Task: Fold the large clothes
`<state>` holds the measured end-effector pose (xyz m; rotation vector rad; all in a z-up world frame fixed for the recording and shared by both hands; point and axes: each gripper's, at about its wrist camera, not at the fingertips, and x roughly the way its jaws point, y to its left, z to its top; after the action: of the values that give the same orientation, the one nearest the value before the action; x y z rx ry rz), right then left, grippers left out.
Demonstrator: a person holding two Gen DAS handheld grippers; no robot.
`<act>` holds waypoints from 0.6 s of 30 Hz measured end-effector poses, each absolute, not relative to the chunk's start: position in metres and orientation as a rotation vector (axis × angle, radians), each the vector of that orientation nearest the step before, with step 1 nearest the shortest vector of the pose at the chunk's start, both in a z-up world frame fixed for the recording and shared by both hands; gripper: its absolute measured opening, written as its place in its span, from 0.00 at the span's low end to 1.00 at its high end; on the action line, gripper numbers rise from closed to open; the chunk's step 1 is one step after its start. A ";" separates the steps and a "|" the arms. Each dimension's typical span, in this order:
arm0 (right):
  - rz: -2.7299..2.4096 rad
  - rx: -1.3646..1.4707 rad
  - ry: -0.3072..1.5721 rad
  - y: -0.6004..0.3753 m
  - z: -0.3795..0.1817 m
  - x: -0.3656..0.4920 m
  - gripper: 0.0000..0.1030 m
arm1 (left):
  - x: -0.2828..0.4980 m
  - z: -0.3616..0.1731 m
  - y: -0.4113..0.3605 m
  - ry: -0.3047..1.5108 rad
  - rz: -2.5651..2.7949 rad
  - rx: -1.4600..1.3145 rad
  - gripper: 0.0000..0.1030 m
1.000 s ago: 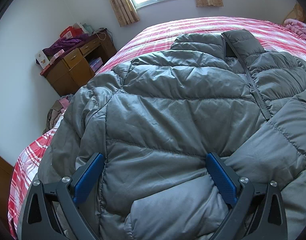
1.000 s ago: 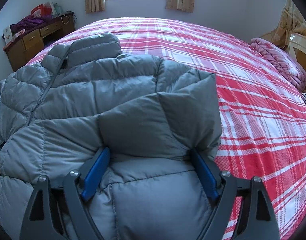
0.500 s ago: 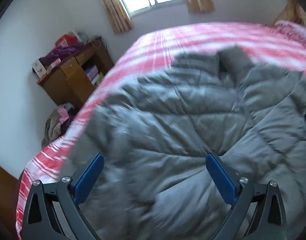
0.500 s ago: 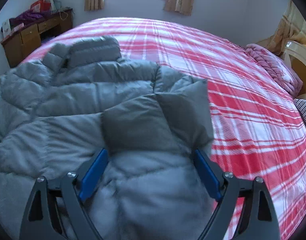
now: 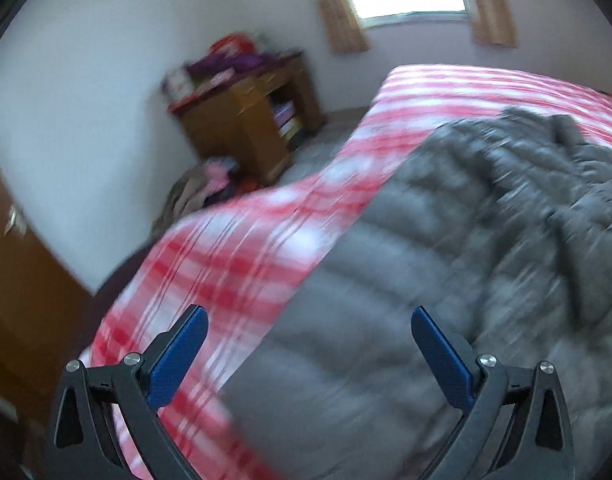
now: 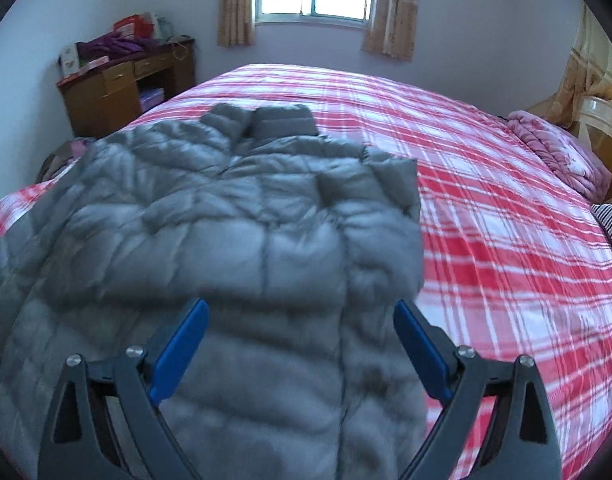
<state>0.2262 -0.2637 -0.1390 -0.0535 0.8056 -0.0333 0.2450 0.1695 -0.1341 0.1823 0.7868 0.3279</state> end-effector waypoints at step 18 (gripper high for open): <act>-0.017 -0.071 0.744 -0.237 -0.156 0.150 0.94 | 0.240 -0.161 0.207 0.875 0.223 -0.088 0.22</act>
<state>0.1501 -0.2371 -0.1560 -0.0706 0.7444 -0.0173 0.2399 0.2074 -0.1615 -0.0878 0.8748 0.2230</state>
